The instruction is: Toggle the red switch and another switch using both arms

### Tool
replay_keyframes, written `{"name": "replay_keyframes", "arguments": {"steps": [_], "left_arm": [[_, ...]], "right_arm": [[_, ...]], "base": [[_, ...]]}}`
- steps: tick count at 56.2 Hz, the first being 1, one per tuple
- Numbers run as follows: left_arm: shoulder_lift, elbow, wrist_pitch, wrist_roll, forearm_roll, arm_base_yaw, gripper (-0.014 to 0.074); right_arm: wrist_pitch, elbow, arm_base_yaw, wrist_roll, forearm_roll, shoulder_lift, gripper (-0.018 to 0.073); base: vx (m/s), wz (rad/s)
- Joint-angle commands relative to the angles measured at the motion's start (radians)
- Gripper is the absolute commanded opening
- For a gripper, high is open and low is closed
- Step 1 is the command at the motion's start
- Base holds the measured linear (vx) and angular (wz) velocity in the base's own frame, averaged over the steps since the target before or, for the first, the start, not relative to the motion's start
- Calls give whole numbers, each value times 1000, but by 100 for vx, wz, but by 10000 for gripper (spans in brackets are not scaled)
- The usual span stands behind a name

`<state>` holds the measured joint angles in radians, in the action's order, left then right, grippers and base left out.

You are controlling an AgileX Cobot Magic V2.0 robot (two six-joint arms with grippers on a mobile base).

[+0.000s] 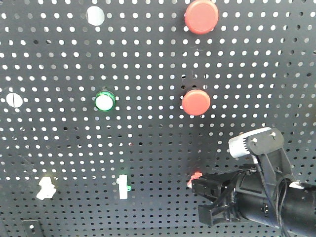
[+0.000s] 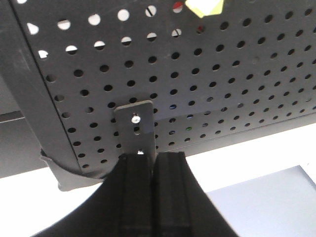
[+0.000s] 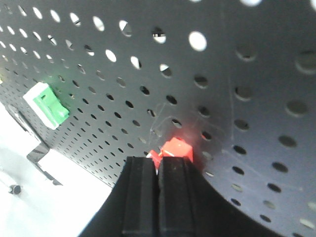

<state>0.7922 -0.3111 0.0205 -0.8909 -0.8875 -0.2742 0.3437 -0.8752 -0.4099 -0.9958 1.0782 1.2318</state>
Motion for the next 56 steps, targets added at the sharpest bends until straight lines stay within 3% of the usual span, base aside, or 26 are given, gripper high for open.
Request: {"name": "replay_keyframes", "arguments": {"steps": [1, 17, 29, 43, 56], "left_arm": [[-6, -26, 56, 12, -8, 1, 3], [-6, -26, 56, 12, -8, 1, 3], [-6, -26, 57, 12, -8, 1, 3], [-6, -26, 54, 12, -8, 1, 3], [-6, -26, 57, 12, -8, 1, 3]], "right_arm": [[6, -55, -9, -42, 90, 26, -6], [50, -94, -9, -154, 257, 39, -6], [169, -88, -9, -134, 257, 117, -6], [78, -88, -8, 5, 141, 140, -6], [92, -88, -8, 112, 25, 140, -6]], "base": [[0, 0], [0, 0], [0, 1], [0, 0], [0, 0]]}}
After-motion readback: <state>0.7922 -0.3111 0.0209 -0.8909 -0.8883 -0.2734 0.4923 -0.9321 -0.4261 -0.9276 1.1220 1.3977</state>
